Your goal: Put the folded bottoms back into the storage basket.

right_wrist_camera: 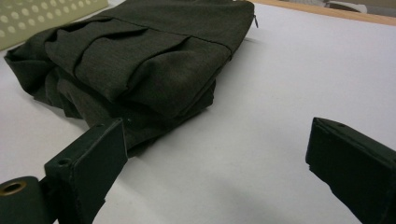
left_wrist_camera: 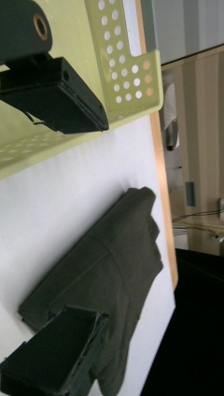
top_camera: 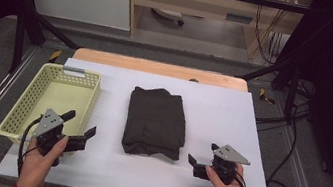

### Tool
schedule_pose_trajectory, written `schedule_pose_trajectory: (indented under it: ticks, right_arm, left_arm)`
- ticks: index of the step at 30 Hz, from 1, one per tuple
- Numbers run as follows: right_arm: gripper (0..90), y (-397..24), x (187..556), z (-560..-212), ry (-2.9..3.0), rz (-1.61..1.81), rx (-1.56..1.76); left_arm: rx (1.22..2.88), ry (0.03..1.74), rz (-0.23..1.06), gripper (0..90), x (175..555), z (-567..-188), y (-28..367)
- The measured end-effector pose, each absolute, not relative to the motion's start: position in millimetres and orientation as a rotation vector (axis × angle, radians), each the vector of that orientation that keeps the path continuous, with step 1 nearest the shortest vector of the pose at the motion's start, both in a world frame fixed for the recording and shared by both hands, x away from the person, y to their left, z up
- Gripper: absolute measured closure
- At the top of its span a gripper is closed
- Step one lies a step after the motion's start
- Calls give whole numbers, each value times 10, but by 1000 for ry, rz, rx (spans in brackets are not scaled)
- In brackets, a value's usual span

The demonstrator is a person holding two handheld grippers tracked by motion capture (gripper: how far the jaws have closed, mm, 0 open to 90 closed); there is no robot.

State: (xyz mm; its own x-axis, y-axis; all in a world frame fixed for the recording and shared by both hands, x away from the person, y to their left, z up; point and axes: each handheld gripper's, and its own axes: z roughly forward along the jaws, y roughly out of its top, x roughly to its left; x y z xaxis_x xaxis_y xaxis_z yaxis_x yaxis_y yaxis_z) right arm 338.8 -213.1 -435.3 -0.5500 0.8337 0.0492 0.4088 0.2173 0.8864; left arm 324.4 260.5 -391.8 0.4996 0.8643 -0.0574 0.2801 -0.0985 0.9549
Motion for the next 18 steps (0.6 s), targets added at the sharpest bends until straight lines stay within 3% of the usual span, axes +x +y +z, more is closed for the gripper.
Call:
schedule_pose_trajectory:
  ticks: [18]
  right_arm:
    - [60, -1746, 3386, -4284, 2119, 1338, 1105]
  left_arm:
    - [1641, 1006, 629, 84, 3287, -3959, 2628]
